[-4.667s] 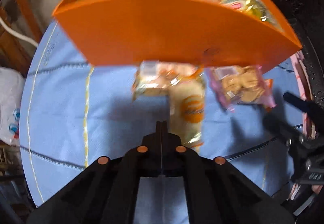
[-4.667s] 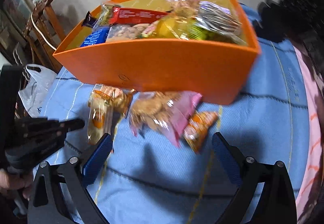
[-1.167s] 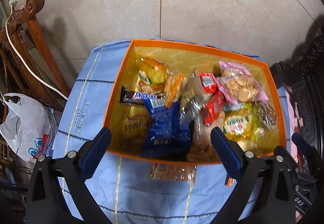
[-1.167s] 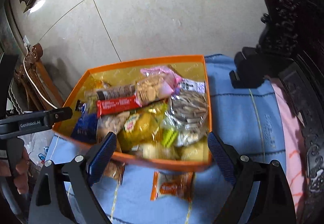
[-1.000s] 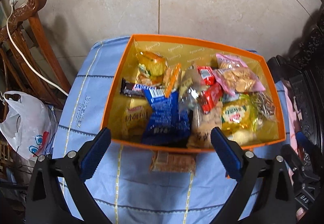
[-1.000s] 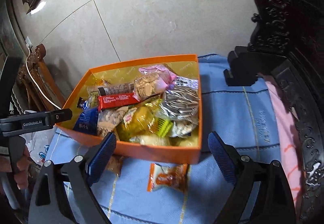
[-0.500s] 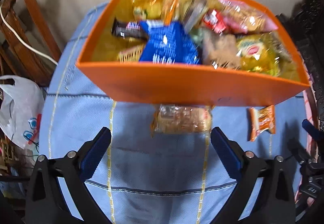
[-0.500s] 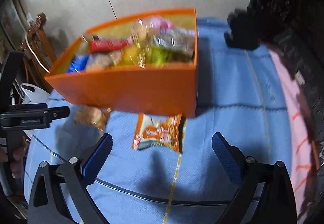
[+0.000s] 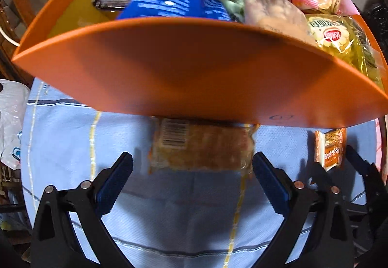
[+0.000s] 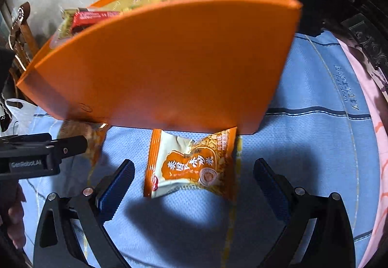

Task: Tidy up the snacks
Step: 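Grasp the bread loaf bag with the left tool while the right tool grasps the orange snack packet, then carry the bread bag and orange packet into the box and open both tools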

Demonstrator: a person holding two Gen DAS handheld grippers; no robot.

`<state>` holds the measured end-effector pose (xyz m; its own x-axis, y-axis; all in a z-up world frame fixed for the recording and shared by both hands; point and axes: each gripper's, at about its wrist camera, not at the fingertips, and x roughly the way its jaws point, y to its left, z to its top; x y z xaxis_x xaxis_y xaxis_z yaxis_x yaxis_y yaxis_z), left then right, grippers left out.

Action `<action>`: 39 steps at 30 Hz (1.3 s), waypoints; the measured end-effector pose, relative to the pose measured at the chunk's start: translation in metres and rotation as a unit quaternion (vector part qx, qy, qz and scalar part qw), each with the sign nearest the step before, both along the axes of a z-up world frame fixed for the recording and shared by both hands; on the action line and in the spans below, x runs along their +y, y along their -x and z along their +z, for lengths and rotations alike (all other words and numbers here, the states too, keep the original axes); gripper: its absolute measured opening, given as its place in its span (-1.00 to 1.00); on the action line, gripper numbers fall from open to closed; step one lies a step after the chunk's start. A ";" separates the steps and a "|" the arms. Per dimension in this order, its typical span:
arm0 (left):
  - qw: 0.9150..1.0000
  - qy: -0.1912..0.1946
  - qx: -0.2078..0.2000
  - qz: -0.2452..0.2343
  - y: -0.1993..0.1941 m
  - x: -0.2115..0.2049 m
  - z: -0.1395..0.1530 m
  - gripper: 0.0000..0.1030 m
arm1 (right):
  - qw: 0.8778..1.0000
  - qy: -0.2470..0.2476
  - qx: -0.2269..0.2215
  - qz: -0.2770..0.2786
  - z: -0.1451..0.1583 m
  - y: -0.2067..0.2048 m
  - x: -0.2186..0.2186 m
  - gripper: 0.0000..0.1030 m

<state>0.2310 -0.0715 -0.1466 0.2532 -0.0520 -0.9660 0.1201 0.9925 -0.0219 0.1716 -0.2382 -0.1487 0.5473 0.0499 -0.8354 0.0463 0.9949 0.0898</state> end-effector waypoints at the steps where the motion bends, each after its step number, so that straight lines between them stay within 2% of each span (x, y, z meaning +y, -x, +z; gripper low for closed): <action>1: 1.000 -0.005 0.004 -0.002 -0.001 -0.003 -0.003 0.88 | 1.000 0.008 0.003 0.000 -0.003 -0.002 0.003 0.92; 5: 1.000 -0.007 0.019 -0.002 -0.003 -0.009 -0.018 0.88 | 0.999 0.032 -0.001 -0.003 -0.007 -0.003 0.011 0.88; 6: 1.000 -0.008 0.023 0.001 -0.003 -0.009 -0.021 0.88 | 0.999 0.034 -0.001 -0.005 -0.007 -0.003 0.011 0.80; 8: 1.000 -0.007 0.018 0.000 -0.002 -0.007 -0.023 0.88 | 0.998 0.059 0.002 -0.004 -0.006 -0.001 0.014 0.54; 9: 1.000 -0.010 0.012 -0.006 0.000 -0.007 -0.023 0.88 | 0.997 0.071 0.003 -0.003 -0.006 0.000 0.015 0.31; 10: 1.000 -0.009 0.009 -0.009 0.002 -0.005 -0.023 0.82 | 0.998 0.063 0.006 0.002 -0.003 0.001 0.012 0.15; 11: 1.000 -0.009 0.006 -0.010 0.005 -0.005 -0.022 0.69 | 0.998 0.055 0.007 0.000 -0.001 0.002 0.009 0.03; 14: 1.000 0.002 0.004 -0.003 0.011 0.005 -0.015 0.52 | 0.999 0.039 0.008 -0.009 0.007 0.008 0.000 0.03; 19: 1.000 -0.002 -0.022 -0.019 0.029 0.011 0.004 0.50 | 1.000 0.015 -0.006 -0.001 0.027 0.023 -0.001 0.03; 24: 0.998 0.009 -0.048 -0.026 0.053 0.018 0.032 0.50 | 0.999 0.008 -0.033 0.019 0.059 0.039 0.007 0.03; 31: 0.995 0.029 -0.090 -0.030 0.045 0.026 0.085 0.51 | 0.995 0.007 -0.088 0.055 0.108 0.053 0.016 0.03; 34: 0.994 0.025 -0.100 -0.036 0.032 0.023 0.103 0.52 | 0.992 0.004 -0.105 0.063 0.126 0.046 0.016 0.04; 39: 0.992 0.010 -0.117 -0.041 0.033 0.005 0.130 0.52 | 0.989 0.015 -0.127 0.077 0.153 0.028 0.024 0.04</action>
<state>0.1977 -0.0668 -0.0165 0.4641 -0.1005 -0.8801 0.2043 0.9789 -0.0040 0.1439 -0.2142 0.0040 0.7273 0.1273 -0.6744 -0.1269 0.9906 0.0501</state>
